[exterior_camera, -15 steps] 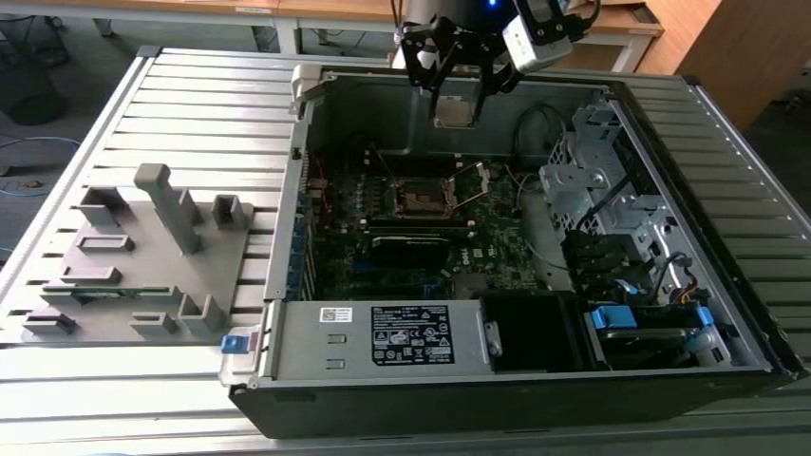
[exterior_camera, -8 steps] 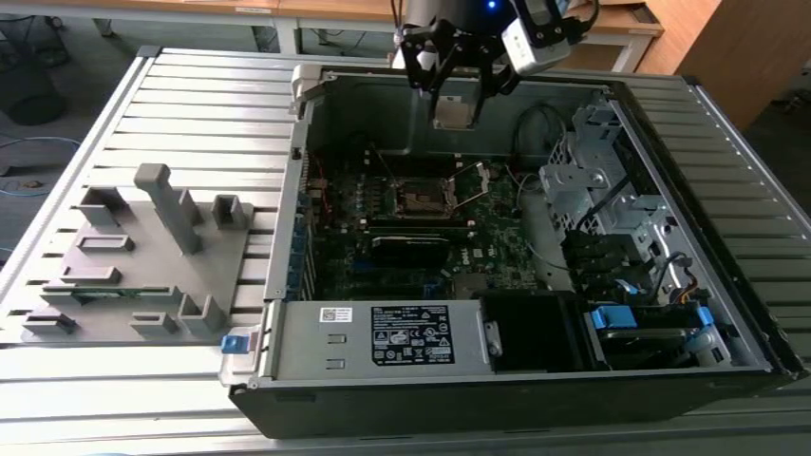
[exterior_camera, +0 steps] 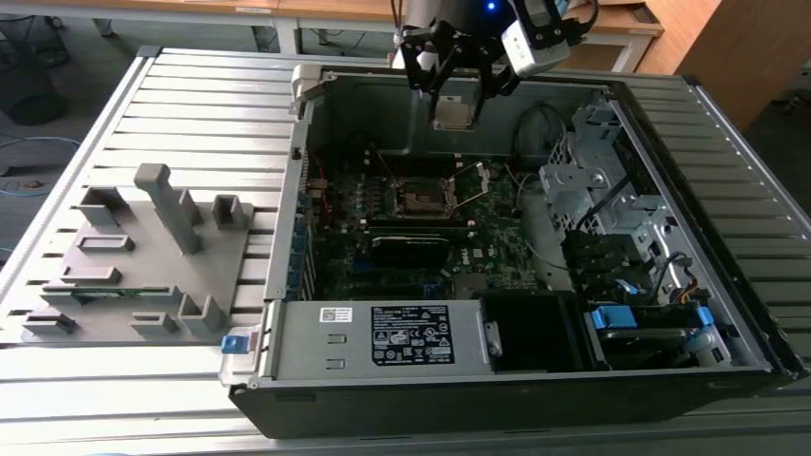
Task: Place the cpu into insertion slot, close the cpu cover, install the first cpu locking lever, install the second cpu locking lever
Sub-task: 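Place the cpu into insertion slot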
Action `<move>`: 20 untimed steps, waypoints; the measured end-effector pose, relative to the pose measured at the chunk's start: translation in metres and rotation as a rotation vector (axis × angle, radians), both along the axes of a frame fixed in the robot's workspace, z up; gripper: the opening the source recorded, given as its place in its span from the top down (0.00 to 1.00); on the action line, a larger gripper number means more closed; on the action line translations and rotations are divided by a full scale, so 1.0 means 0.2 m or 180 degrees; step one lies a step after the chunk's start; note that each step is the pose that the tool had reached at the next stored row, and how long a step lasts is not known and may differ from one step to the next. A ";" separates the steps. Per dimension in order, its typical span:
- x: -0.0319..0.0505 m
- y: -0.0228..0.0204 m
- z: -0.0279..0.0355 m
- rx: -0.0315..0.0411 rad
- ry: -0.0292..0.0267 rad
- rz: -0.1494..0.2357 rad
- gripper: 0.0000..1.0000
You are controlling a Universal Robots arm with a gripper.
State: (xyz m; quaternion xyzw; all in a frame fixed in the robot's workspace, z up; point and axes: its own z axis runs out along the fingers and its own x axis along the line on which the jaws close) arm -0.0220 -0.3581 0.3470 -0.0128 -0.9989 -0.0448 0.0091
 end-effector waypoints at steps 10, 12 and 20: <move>0.000 0.000 -0.006 0.0000 0.0000 0.0000 0.46; 0.000 0.000 -0.009 0.0001 0.0000 0.0000 0.46; 0.000 0.000 -0.021 0.0000 0.0000 0.0000 0.46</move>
